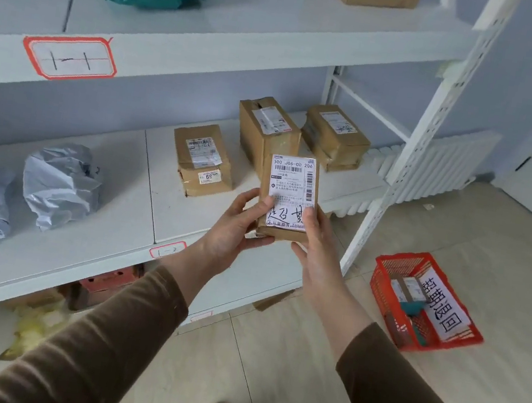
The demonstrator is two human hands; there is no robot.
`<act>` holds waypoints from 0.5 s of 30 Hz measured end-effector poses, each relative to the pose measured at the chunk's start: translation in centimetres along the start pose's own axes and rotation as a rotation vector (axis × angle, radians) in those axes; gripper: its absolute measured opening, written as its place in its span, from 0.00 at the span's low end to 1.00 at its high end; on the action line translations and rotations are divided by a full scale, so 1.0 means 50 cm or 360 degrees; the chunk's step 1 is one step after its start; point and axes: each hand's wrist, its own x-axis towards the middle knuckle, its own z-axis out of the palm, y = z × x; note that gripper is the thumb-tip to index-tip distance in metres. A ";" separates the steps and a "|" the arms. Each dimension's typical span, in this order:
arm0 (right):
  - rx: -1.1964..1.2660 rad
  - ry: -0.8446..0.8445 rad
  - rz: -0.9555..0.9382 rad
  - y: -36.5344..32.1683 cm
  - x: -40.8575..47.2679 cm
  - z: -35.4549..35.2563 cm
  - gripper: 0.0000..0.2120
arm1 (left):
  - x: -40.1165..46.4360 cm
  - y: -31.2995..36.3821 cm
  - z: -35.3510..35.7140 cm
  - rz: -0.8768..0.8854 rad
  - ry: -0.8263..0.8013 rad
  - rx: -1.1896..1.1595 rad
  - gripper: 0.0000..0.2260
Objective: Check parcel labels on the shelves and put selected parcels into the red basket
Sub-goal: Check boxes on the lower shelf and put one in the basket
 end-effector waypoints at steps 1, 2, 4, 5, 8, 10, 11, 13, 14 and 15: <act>0.0012 0.0043 0.0008 -0.001 0.003 -0.018 0.32 | 0.011 -0.008 0.017 -0.0018 -0.0037 -0.0003 0.28; 0.0028 0.0095 0.0014 -0.003 0.006 -0.036 0.30 | 0.023 -0.017 0.033 -0.0035 -0.0082 -0.0002 0.27; 0.0070 0.0213 0.0013 -0.008 0.011 -0.071 0.27 | 0.049 -0.031 0.067 -0.0080 -0.0175 0.0003 0.26; 0.0089 0.0278 0.0005 -0.012 0.014 -0.088 0.26 | 0.062 -0.037 0.086 -0.0102 -0.0227 0.0012 0.26; 0.0138 0.0452 -0.0021 -0.026 0.013 -0.143 0.31 | 0.097 -0.052 0.142 -0.0154 -0.0383 0.0046 0.25; 0.0174 0.0519 -0.0014 -0.027 0.014 -0.184 0.28 | 0.116 -0.063 0.179 -0.0191 -0.0488 0.0061 0.25; 0.0201 0.0560 -0.0012 -0.026 0.017 -0.207 0.27 | 0.124 -0.070 0.199 -0.0208 -0.0538 0.0065 0.24; 0.0268 0.0648 -0.0012 -0.025 0.019 -0.253 0.25 | 0.142 -0.087 0.241 -0.0236 -0.0648 0.0083 0.24; 0.0278 0.0692 -0.0009 -0.026 0.016 -0.277 0.25 | 0.151 -0.099 0.264 -0.0244 -0.0702 0.0102 0.23; 0.0281 0.0730 -0.0005 -0.026 0.013 -0.302 0.24 | 0.158 -0.111 0.287 -0.0253 -0.0751 0.0117 0.22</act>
